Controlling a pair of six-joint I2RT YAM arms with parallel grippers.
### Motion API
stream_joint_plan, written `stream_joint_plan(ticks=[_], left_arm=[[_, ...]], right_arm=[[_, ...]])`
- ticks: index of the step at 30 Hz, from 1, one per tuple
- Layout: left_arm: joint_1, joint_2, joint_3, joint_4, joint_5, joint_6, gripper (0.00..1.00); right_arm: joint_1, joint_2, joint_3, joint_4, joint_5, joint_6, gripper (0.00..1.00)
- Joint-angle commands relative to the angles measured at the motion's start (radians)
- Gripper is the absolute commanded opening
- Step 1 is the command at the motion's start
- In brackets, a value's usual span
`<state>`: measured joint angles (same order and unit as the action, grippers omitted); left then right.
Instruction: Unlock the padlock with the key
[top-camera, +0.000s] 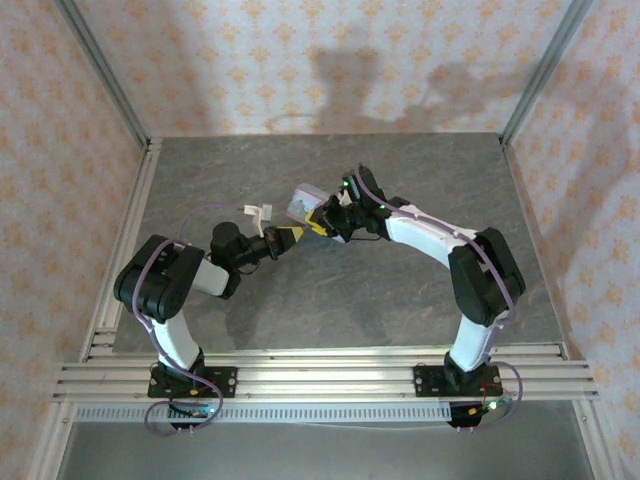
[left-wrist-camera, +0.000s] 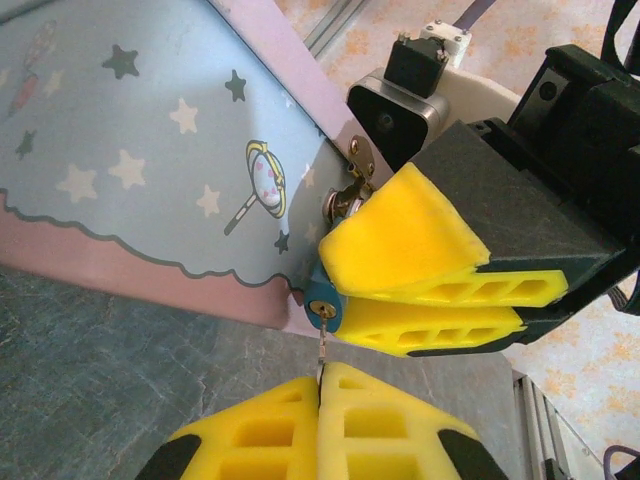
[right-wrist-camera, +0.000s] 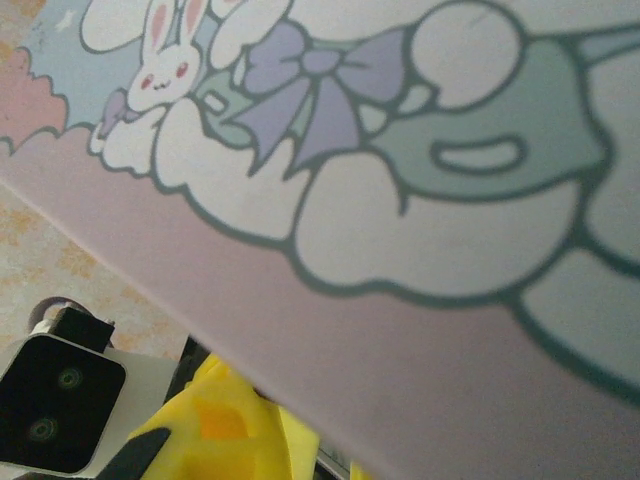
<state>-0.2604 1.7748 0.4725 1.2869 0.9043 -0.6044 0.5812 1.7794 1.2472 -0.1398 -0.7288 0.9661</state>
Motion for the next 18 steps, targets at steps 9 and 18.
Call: stream_joint_plan(ticks=[9, 18], left_arm=[[-0.015, -0.061, 0.006, 0.047, -0.01, 0.028, 0.0], [-0.041, -0.057, 0.026, 0.045, -0.005, 0.034, 0.0]], right_arm=[[-0.01, -0.054, 0.002, -0.002, -0.11, -0.017, 0.0], [-0.036, -0.062, 0.028, -0.048, -0.182, -0.035, 0.0]])
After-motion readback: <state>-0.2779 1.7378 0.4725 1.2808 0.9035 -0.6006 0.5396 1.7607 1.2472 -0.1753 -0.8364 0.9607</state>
